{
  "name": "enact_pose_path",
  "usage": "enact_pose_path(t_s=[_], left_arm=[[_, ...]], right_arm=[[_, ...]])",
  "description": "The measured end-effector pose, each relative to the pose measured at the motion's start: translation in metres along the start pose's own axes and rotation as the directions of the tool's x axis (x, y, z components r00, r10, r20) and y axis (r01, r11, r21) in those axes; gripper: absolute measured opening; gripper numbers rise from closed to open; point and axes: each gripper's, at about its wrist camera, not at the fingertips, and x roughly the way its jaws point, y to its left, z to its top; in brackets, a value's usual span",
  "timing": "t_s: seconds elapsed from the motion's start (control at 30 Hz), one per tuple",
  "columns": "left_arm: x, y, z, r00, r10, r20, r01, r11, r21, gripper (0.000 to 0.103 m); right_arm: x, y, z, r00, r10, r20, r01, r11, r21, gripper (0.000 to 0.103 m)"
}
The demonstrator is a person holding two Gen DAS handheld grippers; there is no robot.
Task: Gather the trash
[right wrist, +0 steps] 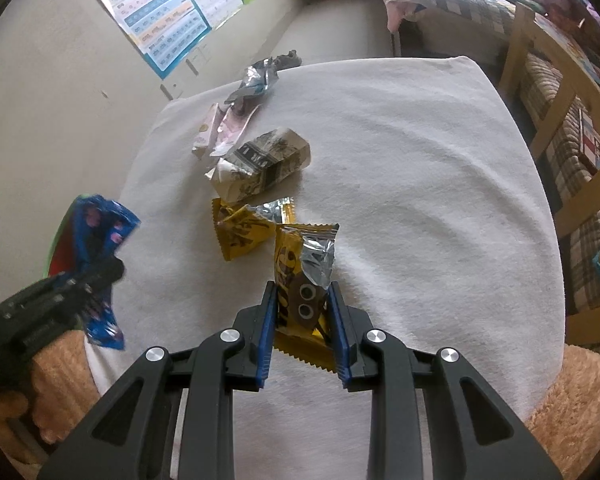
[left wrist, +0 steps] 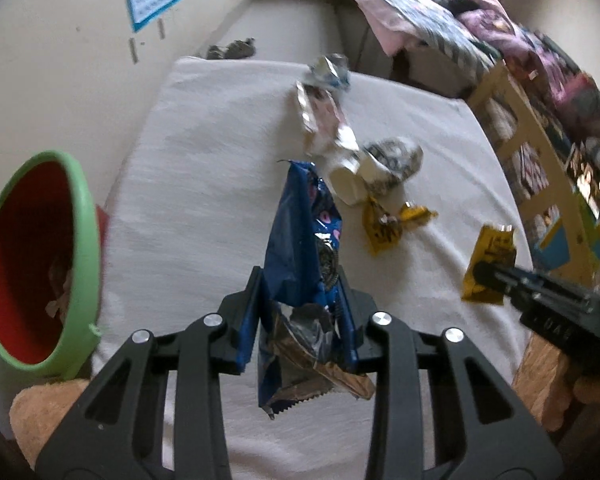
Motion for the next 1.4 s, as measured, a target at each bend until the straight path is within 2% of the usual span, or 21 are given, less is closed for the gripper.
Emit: enact_pose_path(t_s=[0.1,0.27,0.83,1.4], left_arm=[[-0.009,0.01,0.001,1.0,0.004,0.021,-0.003,0.999,-0.033,0.033],[-0.019,0.019,0.0,0.998,0.03,0.048,-0.028,0.999,-0.036,0.033],[-0.02,0.025,-0.005,0.997,0.048,0.057,-0.046,0.998,-0.033,0.033],[-0.029,0.062,-0.011,0.994,0.083,0.07,-0.075,0.991,-0.112,0.033]], right_arm=[[-0.003,0.006,0.0,1.0,0.0,0.009,0.0,1.0,-0.02,0.025],[-0.003,0.016,0.0,1.0,-0.002,0.013,0.002,0.999,-0.043,0.026],[-0.002,0.035,-0.003,1.0,0.01,0.005,-0.009,0.995,-0.098,0.026],[-0.003,0.055,-0.006,1.0,0.022,0.0,-0.022,0.988,-0.154,0.026]])
